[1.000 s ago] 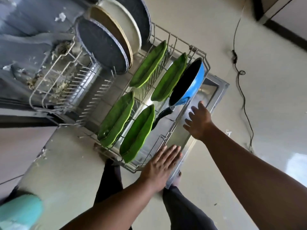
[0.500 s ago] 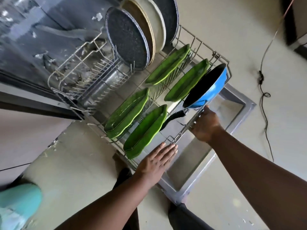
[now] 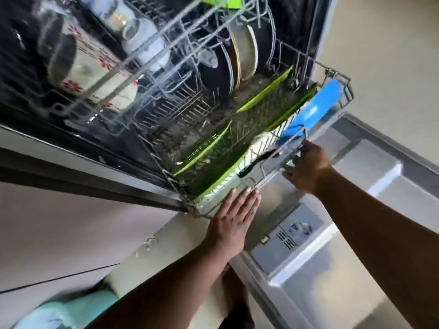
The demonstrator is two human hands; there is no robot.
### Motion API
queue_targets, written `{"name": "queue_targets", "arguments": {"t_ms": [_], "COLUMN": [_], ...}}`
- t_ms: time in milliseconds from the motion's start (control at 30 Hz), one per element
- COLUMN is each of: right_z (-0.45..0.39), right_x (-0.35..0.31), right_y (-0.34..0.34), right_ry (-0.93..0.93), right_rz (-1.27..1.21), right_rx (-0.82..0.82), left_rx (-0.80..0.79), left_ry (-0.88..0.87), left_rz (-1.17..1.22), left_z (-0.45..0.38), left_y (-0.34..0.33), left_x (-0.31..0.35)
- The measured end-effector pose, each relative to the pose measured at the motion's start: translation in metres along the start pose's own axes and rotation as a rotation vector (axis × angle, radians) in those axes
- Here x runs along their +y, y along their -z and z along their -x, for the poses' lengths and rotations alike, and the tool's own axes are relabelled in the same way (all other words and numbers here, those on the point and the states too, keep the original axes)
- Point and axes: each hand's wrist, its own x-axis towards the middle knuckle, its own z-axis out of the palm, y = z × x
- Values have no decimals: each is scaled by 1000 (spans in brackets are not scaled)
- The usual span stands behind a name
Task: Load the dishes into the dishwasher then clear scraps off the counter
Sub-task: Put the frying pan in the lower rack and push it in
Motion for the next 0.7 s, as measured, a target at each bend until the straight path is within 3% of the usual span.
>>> {"name": "queue_targets", "arguments": {"t_ms": [267, 467, 700], "right_z": [-54, -78, -74], "right_x": [-15, -23, 0], "right_y": [-89, -126, -112], "right_ry": [64, 115, 157], "right_rz": [1, -56, 12], "right_rx": [-42, -52, 25], "left_rx": [-109, -125, -90], "left_ry": [174, 166, 128], "left_rz": [-89, -256, -317], "left_z": [-49, -67, -66], "left_y": [-16, -30, -44], "left_x": [-72, -117, -123]}}
